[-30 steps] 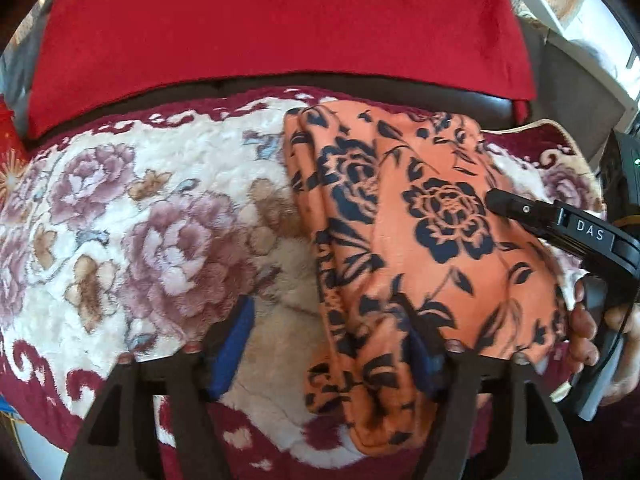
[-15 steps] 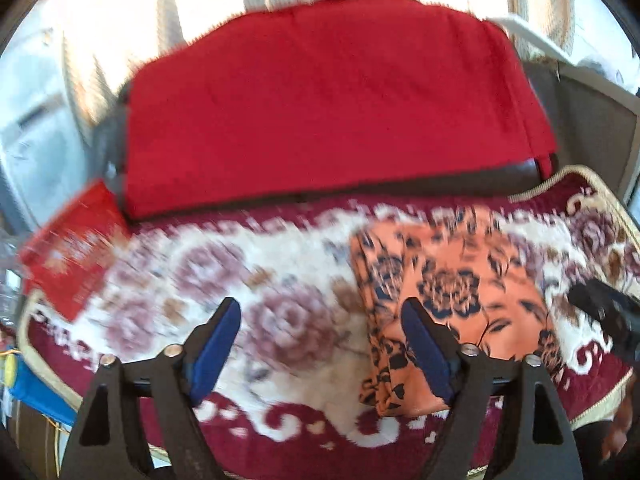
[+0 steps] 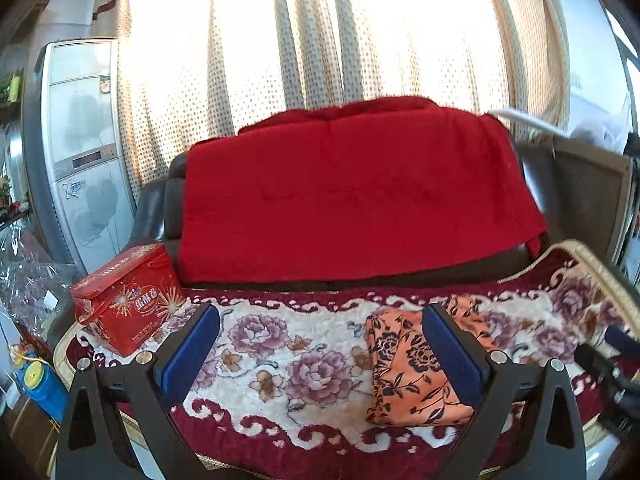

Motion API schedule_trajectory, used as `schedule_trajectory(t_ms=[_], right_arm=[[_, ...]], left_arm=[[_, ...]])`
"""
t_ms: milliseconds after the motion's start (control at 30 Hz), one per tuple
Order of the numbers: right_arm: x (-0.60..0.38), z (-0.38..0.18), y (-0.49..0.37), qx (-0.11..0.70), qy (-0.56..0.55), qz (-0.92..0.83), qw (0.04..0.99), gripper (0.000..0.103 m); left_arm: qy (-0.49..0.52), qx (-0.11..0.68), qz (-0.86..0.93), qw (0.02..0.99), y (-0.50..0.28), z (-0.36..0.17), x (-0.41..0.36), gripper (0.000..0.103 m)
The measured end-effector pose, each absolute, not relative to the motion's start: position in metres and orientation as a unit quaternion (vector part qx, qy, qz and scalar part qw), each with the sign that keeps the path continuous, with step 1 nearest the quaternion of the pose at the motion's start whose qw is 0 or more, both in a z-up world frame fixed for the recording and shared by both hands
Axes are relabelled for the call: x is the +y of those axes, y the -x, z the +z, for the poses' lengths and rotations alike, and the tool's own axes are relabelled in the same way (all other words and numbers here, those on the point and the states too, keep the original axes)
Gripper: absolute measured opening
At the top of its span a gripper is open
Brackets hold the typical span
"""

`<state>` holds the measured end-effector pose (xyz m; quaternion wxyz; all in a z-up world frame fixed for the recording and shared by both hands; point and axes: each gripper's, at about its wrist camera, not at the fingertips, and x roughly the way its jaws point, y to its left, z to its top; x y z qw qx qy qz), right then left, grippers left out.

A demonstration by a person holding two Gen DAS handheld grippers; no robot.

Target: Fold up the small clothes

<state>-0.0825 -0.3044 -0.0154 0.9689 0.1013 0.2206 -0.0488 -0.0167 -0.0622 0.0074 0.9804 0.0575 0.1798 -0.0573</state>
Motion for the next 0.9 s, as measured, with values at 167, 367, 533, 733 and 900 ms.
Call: schedule_trajectory(t_ms=[167, 367, 533, 733, 900], right_arm=[[-0.291, -0.004, 0.106, 0.215, -0.097, -0.049, 0.971, 0.079], [-0.280, 0.013, 0.129, 0.194, -0.093, -0.050, 0.975, 0.079], [-0.271, 0.027, 0.146, 0.183, -0.090, -0.046, 0.978, 0.080], [-0.259, 0.039, 0.161, 0.172, -0.079, -0.040, 0.981, 0.081], [-0.252, 0.041, 0.164, 0.173, -0.079, -0.036, 0.981, 0.081]], left_arm=[[-0.044, 0.157, -0.054, 0.985, 0.038, 0.026, -0.052, 0.101], [-0.038, 0.134, -0.053, 0.989, 0.060, 0.041, -0.046, 0.101], [-0.037, 0.124, -0.054, 0.990, 0.074, 0.048, -0.044, 0.101], [-0.035, 0.112, -0.046, 0.992, 0.087, 0.056, -0.036, 0.101], [-0.032, 0.108, -0.039, 0.993, 0.095, 0.059, -0.030, 0.103]])
